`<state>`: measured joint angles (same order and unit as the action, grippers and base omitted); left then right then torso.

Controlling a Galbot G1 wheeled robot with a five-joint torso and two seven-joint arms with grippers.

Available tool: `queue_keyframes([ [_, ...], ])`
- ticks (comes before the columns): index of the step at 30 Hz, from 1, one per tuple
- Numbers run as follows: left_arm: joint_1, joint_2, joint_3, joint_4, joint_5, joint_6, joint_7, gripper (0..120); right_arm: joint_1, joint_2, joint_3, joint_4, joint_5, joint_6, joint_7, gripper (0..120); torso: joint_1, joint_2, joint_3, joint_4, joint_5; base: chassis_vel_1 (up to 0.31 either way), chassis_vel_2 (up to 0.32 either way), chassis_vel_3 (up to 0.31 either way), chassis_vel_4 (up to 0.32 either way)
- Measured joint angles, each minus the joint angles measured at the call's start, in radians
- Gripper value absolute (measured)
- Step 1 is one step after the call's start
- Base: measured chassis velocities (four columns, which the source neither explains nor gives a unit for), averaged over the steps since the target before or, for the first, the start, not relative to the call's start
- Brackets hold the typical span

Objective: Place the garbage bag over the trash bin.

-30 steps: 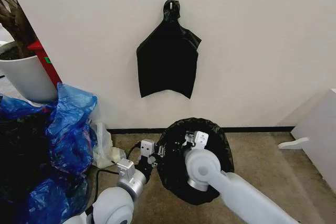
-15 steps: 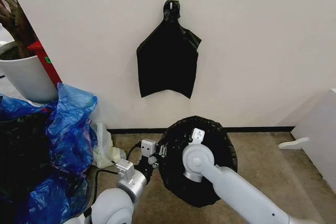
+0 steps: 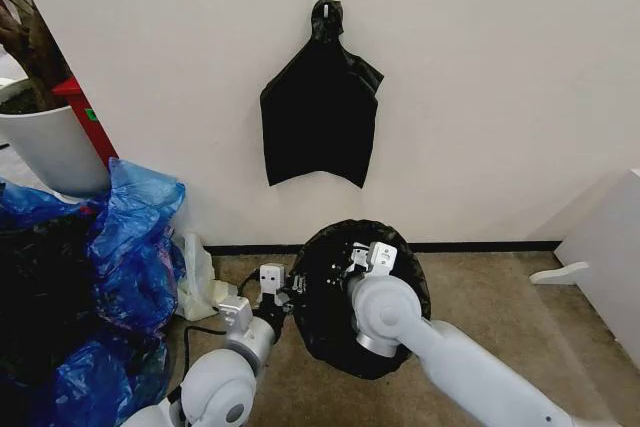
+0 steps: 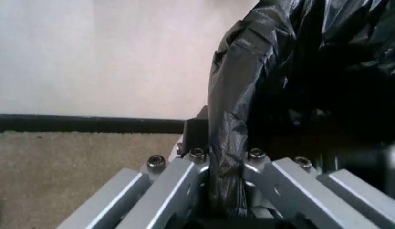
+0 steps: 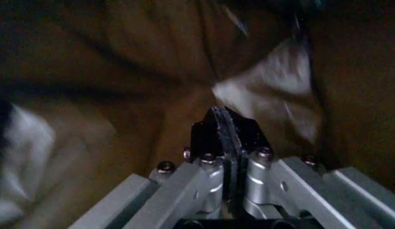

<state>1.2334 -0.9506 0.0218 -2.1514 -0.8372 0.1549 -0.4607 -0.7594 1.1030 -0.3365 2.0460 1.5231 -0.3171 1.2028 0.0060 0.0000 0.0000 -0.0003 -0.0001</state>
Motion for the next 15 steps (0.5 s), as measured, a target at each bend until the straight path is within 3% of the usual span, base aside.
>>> queue_keyframes([
  [15,0.020,0.010,0.000,-0.070,0.037,-0.005,0.019,0,-0.081,0.020,0.014,-0.090,-0.066,-0.019,-0.023,0,0.000,0.000,0.000,0.0000,0.0001,0.000,0.000,0.000,0.000],
])
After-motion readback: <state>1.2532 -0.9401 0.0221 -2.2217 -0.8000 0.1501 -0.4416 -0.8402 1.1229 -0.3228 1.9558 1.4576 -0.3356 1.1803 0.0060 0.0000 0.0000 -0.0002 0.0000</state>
